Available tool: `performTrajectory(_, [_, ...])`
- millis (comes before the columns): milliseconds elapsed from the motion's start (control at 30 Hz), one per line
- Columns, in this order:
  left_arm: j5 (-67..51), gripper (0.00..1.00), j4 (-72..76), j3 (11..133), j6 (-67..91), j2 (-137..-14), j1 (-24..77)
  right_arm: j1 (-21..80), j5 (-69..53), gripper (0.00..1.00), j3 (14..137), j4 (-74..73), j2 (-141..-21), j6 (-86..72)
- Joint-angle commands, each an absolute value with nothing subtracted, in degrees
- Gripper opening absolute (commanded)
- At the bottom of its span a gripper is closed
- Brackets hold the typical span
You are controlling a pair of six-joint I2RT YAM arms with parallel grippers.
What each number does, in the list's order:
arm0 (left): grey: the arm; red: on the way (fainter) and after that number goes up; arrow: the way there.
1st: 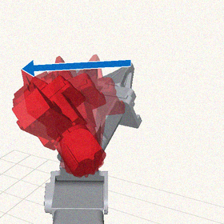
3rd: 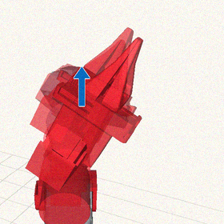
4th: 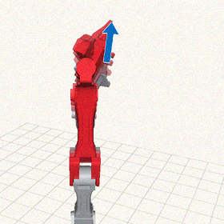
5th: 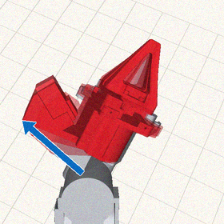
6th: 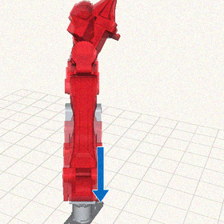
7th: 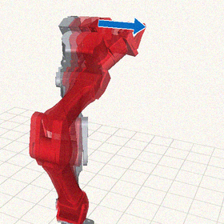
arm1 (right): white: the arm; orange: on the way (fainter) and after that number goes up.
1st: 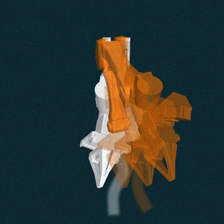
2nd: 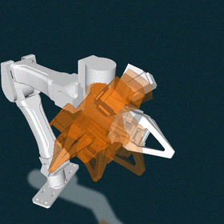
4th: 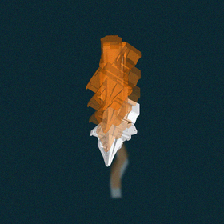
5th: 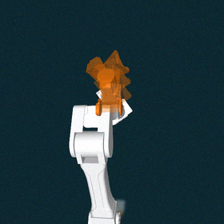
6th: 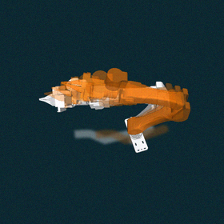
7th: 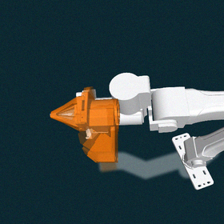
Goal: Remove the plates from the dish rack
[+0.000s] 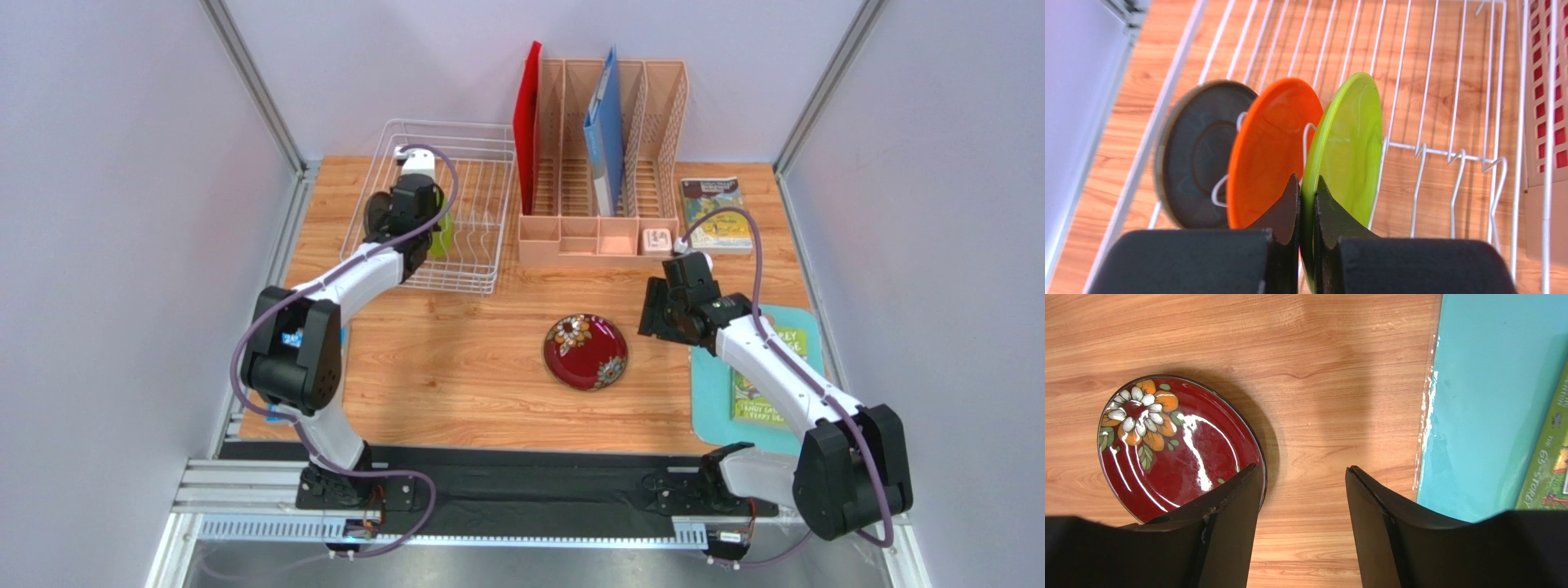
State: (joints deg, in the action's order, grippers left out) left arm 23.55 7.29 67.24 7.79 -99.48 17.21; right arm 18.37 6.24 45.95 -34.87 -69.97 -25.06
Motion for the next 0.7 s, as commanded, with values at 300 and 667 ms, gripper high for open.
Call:
performTrajectory(300, [27.8, 0.0, 0.3, 68.6, 8.8, -82.8, 20.5, 22.6, 7.8, 0.61, 51.0, -35.3, -61.9, -23.7])
performTrajectory(667, [-14.6, 0.0, 5.3, 52.7, 34.7, -70.2, 21.7, 22.6, -11.0, 0.61, 52.0, -20.3, -64.6, -26.1])
